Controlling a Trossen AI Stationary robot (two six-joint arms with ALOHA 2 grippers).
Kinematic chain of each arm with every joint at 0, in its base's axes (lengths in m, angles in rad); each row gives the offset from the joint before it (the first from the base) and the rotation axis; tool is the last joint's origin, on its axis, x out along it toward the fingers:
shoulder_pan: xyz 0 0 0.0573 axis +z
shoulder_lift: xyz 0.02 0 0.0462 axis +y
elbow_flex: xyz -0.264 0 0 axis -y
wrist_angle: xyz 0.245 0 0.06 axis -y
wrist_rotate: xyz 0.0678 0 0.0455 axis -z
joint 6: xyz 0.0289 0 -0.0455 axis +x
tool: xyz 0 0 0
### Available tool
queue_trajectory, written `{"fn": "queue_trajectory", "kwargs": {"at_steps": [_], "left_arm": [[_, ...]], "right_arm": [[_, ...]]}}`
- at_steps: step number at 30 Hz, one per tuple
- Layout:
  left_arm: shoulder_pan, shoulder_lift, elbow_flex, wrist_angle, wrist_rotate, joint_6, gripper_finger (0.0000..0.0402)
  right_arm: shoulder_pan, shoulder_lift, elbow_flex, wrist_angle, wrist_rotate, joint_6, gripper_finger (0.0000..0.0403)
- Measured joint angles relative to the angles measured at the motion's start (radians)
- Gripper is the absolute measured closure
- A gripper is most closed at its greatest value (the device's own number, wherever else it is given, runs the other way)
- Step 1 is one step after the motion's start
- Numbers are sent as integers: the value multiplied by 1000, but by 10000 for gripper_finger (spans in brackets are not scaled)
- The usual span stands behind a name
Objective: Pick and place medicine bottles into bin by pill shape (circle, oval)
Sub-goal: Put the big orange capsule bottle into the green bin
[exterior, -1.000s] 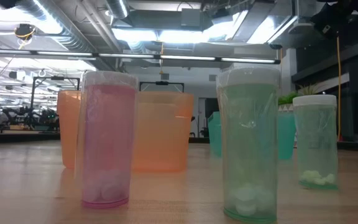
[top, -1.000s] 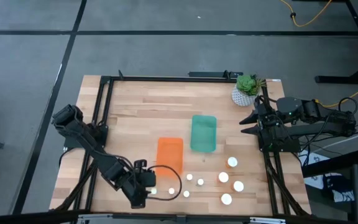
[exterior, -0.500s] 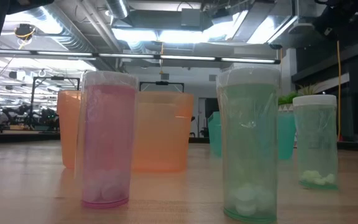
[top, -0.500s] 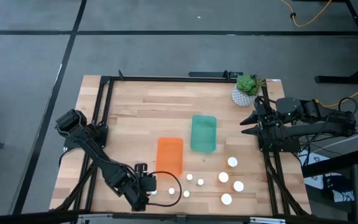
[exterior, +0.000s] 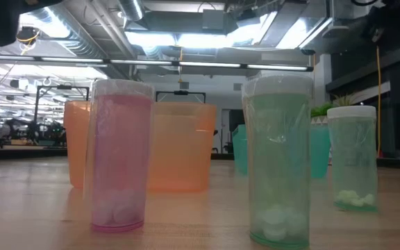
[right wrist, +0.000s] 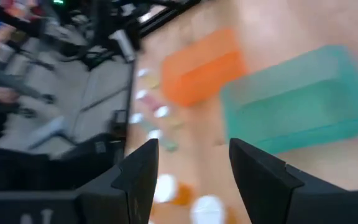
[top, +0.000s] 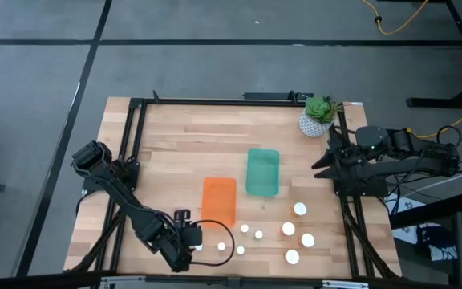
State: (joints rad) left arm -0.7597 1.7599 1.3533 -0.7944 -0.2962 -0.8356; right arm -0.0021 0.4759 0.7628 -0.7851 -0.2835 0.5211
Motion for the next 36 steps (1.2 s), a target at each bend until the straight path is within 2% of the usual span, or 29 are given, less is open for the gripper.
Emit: {"fn": "queue_trajectory", "kwargs": {"at_steps": [5,8,12,15,17,21,24,26,30,36], "left_arm": [[0,0,0,0,-23,0,190],[0,0,0,0,-28,0,190],[0,0,0,0,-28,-1,190],[0,0,0,0,-28,0,190],[0,0,0,0,-29,-1,190],[0,0,0,0,-29,-1,190],[0,0,0,0,-29,-1,190],[0,0,0,0,-29,-1,190],[0,0,0,0,-29,-1,190],[0,0,0,0,-29,-1,190]], "right_arm": [[0,6,0,77,-168,75,203],[10,15,0,174,-325,65,203],[64,40,0,473,-510,69,203],[118,74,1,666,-565,75,203],[149,108,4,711,-564,77,203],[202,201,46,671,-484,67,203],[236,286,111,587,-415,-2,203],[253,345,180,466,-353,-58,203],[292,466,351,140,-138,-156,203],[375,627,579,-227,155,-157,203]]}}
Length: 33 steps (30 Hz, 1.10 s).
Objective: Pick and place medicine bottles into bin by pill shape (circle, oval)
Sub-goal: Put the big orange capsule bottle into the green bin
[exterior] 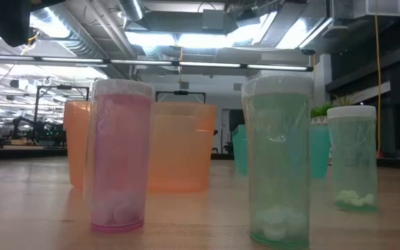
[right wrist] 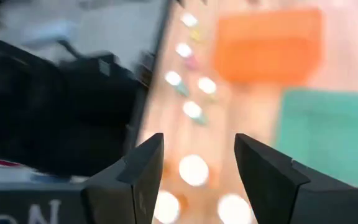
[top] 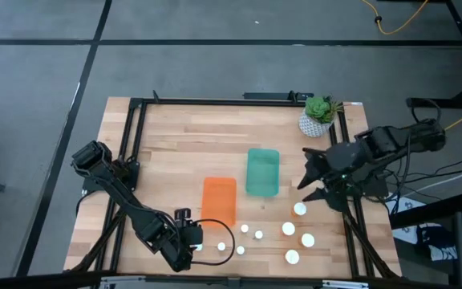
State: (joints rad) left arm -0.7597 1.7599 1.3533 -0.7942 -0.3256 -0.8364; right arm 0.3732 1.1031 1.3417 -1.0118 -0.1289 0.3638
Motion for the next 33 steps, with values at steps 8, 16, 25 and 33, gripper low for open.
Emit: {"fn": "queue_trajectory", "kwargs": {"at_steps": [8,16,25,33], "left_arm": [[0,0,0,0,0,0,190],[0,0,0,0,-29,0,190],[0,0,0,0,-31,0,190],[0,0,0,0,-31,0,190]], "right_arm": [[91,137,150,-336,80,261,203],[182,185,48,-364,214,522,203],[270,203,-134,-219,213,611,203],[301,202,-186,-77,215,674,203]]}}
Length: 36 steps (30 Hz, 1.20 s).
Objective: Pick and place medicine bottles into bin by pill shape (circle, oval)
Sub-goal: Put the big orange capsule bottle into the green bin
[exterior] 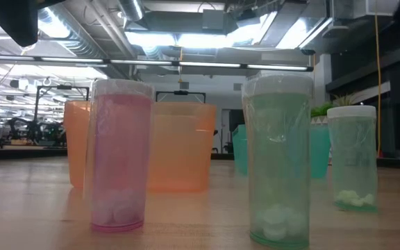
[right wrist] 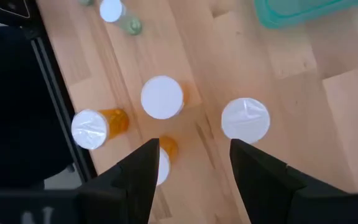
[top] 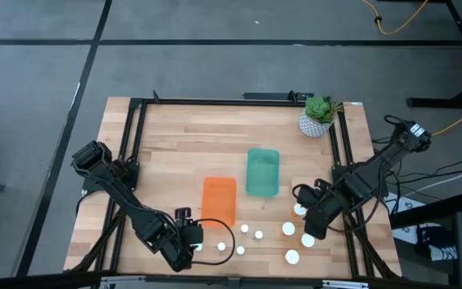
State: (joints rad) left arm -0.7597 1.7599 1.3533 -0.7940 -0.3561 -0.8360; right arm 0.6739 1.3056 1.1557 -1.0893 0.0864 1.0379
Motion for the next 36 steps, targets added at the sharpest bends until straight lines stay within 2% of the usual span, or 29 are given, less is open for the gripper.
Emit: {"fn": "queue_trajectory", "kwargs": {"at_steps": [10,19,29,36], "left_arm": [[0,0,0,0,-2,0,190],[0,0,0,0,-2,0,190],[0,0,0,-1,-3,1,190],[0,0,0,-1,-3,0,190]], "right_arm": [[-1,0,0,0,-1,-106,203],[-3,0,0,38,20,-61,200],[-3,44,0,-15,36,4,130],[-3,88,-1,-24,20,13,123]]}}
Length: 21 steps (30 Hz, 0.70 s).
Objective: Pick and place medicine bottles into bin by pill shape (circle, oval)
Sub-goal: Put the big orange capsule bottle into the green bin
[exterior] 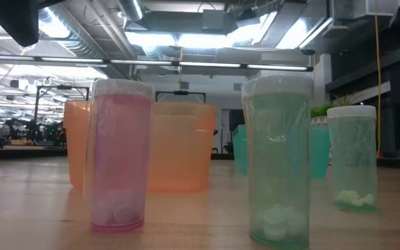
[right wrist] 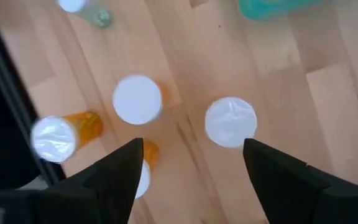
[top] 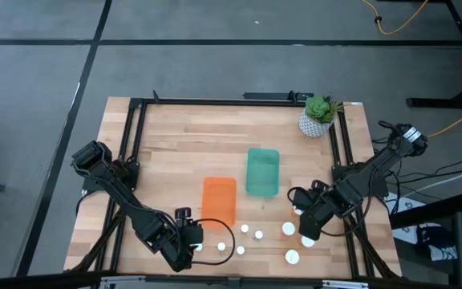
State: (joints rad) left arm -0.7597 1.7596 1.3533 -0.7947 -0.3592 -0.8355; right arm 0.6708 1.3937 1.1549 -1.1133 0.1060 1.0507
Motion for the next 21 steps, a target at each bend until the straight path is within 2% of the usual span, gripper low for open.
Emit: {"fn": "queue_trajectory", "kwargs": {"at_steps": [8,21], "left_arm": [[0,0,0,0,-2,0,190],[0,0,0,0,-26,0,190]], "right_arm": [[0,72,0,-86,-1,123,123],[-24,168,0,-75,-11,29,123]]}}
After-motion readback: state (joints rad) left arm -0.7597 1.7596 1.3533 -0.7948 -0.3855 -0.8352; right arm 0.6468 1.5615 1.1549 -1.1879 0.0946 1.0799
